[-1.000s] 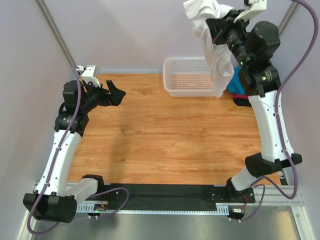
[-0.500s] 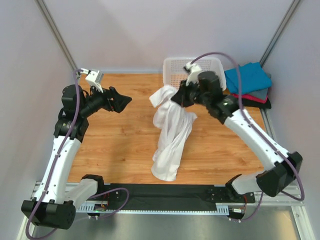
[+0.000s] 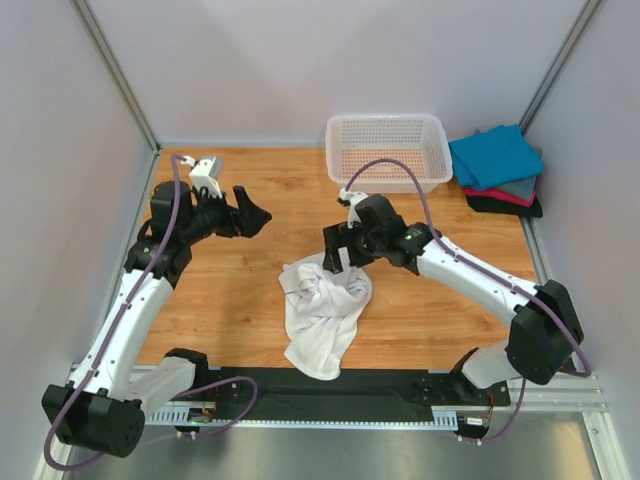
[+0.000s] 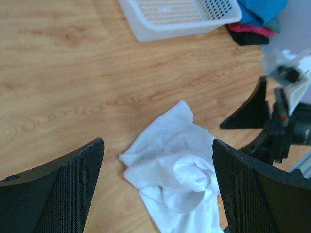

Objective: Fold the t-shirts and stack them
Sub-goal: Move the tshirt to the center of the board, then flatten the tshirt out

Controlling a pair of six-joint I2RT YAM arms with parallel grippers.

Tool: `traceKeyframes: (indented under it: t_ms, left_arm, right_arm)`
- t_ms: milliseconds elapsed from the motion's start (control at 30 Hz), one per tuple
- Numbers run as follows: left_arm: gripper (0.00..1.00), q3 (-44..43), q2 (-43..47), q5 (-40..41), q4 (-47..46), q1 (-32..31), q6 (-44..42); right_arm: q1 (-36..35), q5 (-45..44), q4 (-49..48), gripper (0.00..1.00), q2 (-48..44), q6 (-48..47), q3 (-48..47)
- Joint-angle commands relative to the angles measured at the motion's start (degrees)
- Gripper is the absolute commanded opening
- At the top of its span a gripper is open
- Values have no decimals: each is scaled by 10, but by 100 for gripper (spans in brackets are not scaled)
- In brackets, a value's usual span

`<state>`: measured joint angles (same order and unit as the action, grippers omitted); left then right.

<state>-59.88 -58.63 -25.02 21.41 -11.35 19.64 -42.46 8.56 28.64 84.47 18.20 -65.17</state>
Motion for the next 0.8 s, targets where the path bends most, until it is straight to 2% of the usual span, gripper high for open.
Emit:
traceKeyframes:
  t_ms: [0,100,233,267,367,467,500,600,767]
  left_arm:
    - [98,76,51,46,-16,-8,101]
    - [97,140,96,94,-16,-43,144]
    - [96,178,97,166,1,-121,175]
    - [96,184,90,173,0,-129,185]
    - [96,219,60,186,-38,-140,256]
    - [96,274,31,177,-143,-140,326]
    - [96,283,22,175,-192,-140,340]
    - [93,294,-26,154,-250,-141,361]
    - [92,263,-100,134,-258,-155,335]
  right_arm:
    - [60,-71,1,100,-39,17,35]
    - [121,-18,5,91,-39,32,43]
    - [130,-23,-3,91,-29,30,49]
    - [130,-24,-9,87,-24,45,50]
    - [130,-18,-30,76,4,75,61]
    - [130,21,-72,65,32,110,67]
    - [130,29,-82,65,44,123,67]
    - [129,53,-106,68,74,127,55]
    - [129,62,-112,67,122,130,43]
